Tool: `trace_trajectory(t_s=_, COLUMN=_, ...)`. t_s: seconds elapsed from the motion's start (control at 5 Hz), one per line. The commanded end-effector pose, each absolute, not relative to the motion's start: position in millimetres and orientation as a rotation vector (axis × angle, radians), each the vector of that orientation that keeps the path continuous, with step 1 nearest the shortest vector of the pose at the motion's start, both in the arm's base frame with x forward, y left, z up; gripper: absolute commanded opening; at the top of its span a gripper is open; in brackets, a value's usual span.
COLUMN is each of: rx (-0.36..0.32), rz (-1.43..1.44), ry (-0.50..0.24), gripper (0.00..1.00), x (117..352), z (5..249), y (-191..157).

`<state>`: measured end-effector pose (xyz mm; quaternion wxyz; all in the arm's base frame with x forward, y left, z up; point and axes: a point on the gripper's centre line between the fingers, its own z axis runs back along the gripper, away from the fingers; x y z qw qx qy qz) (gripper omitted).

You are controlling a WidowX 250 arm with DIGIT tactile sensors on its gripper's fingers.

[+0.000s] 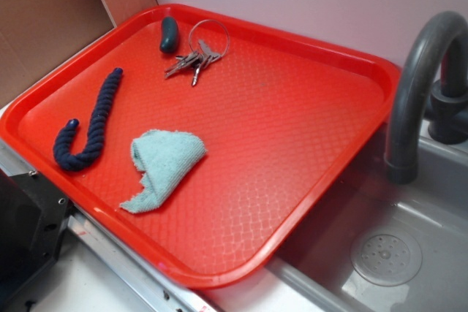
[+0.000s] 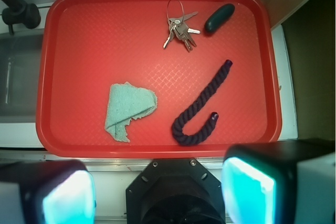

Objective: Grab the plastic pickle.

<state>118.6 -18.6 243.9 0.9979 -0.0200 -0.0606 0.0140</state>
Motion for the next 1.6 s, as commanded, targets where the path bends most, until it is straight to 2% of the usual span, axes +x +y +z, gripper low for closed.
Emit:
trace_trajectory(t_s=0.0, rx=-0.04, rz=0.028, ry=-0.121, gripper=1.0, x=119, z=244, y=-19)
trace_trajectory(t_s=0.2, rx=0.023, rz=0.275, ry=-0.212, gripper=1.0, x=134, z=242, y=-2)
trace_trajectory(t_s=0.4, rx=0.054, rz=0.452, ry=-0.289, gripper=1.0, x=151, z=235, y=17)
trace_trajectory(t_s=0.6, rx=0.117, rz=0.534, ry=-0.442, gripper=1.0, x=173, z=219, y=30)
trace_trajectory(t_s=0.8, rx=0.125, rz=0.609, ry=-0.527, gripper=1.0, x=197, z=204, y=49)
trace_trajectory(t_s=1.0, rx=0.177, rz=0.697, ry=-0.562, gripper=1.0, x=221, z=190, y=71)
trace_trajectory(t_s=1.2, rx=0.198, rz=0.771, ry=-0.573, gripper=1.0, x=246, z=171, y=90)
trace_trajectory(t_s=1.4, rx=0.241, rz=0.85, ry=-0.534, gripper=1.0, x=269, z=147, y=103)
